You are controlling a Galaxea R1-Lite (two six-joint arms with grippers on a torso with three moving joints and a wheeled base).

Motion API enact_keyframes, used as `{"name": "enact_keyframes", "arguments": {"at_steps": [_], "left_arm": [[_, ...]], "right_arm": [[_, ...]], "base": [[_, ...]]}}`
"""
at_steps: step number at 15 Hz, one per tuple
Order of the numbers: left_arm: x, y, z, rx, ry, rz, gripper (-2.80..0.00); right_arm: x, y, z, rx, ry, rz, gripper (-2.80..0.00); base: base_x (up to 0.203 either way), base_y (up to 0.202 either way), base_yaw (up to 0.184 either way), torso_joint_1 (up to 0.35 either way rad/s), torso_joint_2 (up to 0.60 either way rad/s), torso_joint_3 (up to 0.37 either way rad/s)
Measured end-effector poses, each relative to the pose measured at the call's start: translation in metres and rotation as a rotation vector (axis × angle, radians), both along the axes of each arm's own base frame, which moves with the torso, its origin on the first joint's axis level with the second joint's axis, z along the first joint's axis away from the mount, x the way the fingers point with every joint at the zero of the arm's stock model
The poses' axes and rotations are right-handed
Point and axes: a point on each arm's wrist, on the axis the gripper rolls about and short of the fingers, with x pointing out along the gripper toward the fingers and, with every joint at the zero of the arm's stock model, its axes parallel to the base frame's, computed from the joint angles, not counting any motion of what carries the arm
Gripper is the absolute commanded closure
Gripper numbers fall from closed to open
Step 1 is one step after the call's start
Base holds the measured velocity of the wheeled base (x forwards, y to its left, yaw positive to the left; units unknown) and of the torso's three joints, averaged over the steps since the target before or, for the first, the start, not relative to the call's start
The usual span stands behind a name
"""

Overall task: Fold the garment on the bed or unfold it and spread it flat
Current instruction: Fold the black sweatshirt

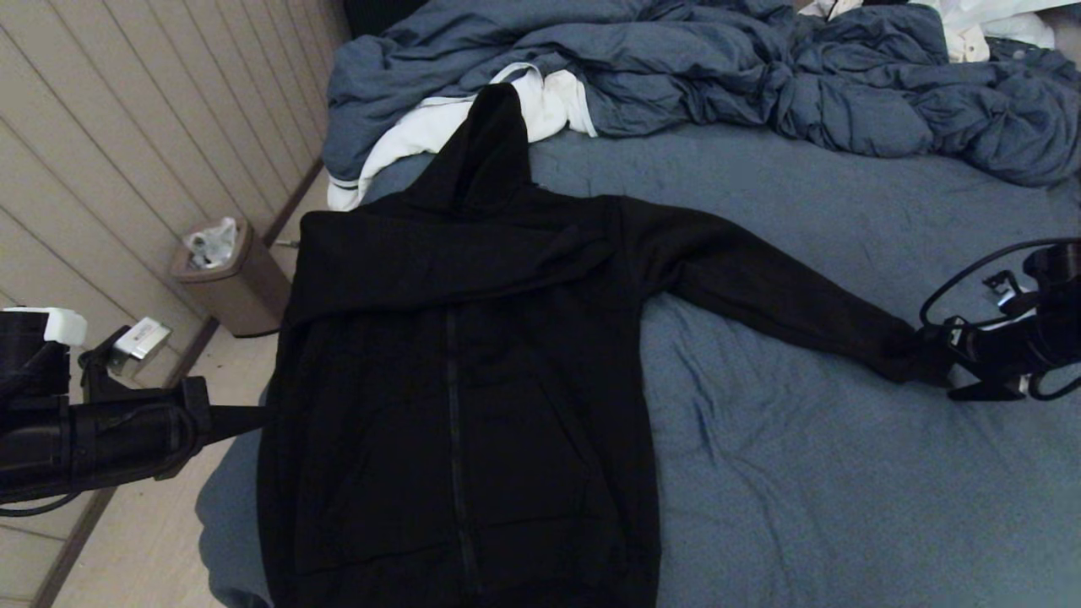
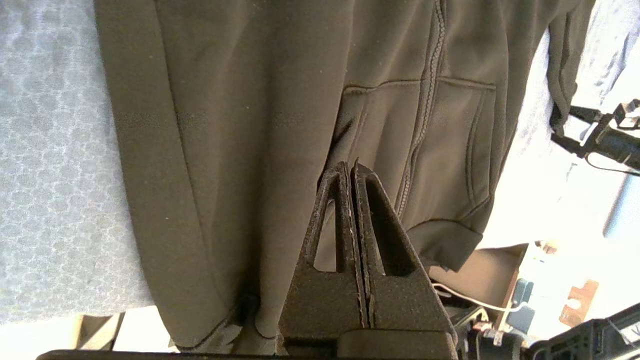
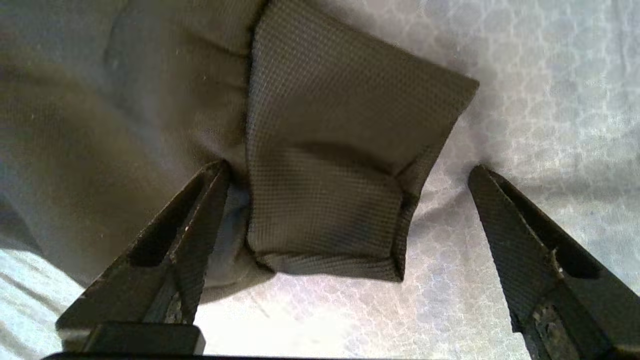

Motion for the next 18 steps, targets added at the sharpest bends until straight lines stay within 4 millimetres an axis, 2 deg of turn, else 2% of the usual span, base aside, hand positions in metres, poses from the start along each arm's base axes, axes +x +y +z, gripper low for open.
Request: {"name": "enact_keyframes", "arguments": {"at_steps": [6,16,17,18], "left_arm": [[-0.0012,-0.0038,-0.0022,-0.007,0.008,-0.023,0.0],[-0.0015,-0.004,-0.0027,-0.007,0.009,-0.024,0.0],[-0.0015,-0.004,-0.0027,-0.007,0.009,-0.024,0.0],[-0.0015,-0.004,-0.0027,-0.008,0.01,-0.025,0.0]], "right_arm": [[0.0102,0.0057,-0.0032,0.014,-0.003,0.008,-2.8],[0.0101,0.008,-0.0029,0.009,-0.002,0.016,-2.8],[0.0105,0.0078,-0.0029,0.01,-0.003,0.015,0.0],[0.0105,0.0074,-0.0036,0.009,0.0,0.014,0.0]], "base": [[0.0,0.0,0.0,0.0,0.0,0.0],[0.0,0.0,0.0,0.0,0.0,0.0],[0.0,0.0,0.0,0.0,0.0,0.0],[0.0,0.0,0.0,0.0,0.0,0.0]]}}
